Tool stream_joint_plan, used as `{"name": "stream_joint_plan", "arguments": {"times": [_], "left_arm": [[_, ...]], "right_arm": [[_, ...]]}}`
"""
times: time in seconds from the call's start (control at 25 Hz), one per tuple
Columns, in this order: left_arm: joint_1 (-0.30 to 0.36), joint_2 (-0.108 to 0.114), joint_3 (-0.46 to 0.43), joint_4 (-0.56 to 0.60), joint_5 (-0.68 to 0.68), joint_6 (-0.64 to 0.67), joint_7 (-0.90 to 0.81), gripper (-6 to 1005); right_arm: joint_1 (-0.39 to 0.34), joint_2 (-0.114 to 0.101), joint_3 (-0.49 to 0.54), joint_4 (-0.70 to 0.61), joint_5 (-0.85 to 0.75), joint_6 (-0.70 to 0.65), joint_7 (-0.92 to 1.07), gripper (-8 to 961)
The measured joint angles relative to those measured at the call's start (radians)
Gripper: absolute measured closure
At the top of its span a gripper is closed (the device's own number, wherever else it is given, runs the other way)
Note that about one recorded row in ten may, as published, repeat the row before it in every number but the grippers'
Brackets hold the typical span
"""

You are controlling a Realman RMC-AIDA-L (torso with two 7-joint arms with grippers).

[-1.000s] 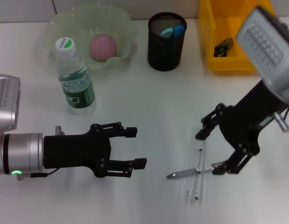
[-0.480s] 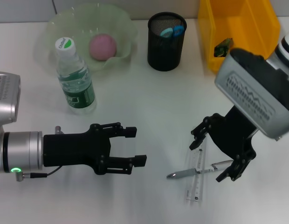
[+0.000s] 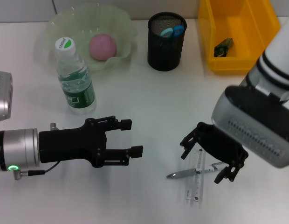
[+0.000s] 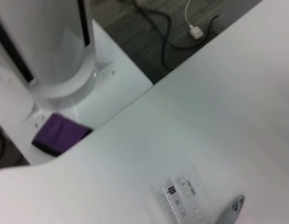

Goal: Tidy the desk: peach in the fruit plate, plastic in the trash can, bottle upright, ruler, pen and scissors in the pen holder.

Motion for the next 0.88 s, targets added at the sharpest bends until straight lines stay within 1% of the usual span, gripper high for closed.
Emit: {"name": "stream_joint_plan", "arguments": {"times": [0.08,0.12,0.24,0.28,0.56,0.68,0.88], "left_arm": [[0.001,0.000,-0.004,-0.003,0.000,-0.001,-0.005,156],[0.002,0.001,-0.006,-0.006,0.000,-0.004,-0.004,157],[0.003,0.002,-0.010,-0.008,0.000,-0.008,-0.004,157],[0.004,0.003,-0.010,-0.008,0.000,-0.007,-0.005,157],[0.012,0.006,0.000,-0.002,0.004,-0.004,0.000,156],[0.013,0.013,0.000,0.000,0.024,-0.003,-0.001,156],[0.013,0.021,-0.006,0.000,0.040,-0.001,-0.003,157]], "right_arm": [[-0.010,0.001,-0.040,-0.002,0.000,0.031,-0.031,122],[-0.010,0.001,-0.040,-0.002,0.000,0.031,-0.031,122],[-0.023,0.002,-0.095,-0.011,0.002,0.056,-0.071,121],[-0.029,0.003,-0.127,-0.017,0.002,0.069,-0.083,121],[-0.050,0.003,-0.178,-0.052,0.004,0.082,-0.100,121],[-0.077,0.003,-0.194,-0.101,0.005,0.083,-0.108,121],[-0.093,0.004,-0.220,-0.126,0.006,0.082,-0.110,121]]}}
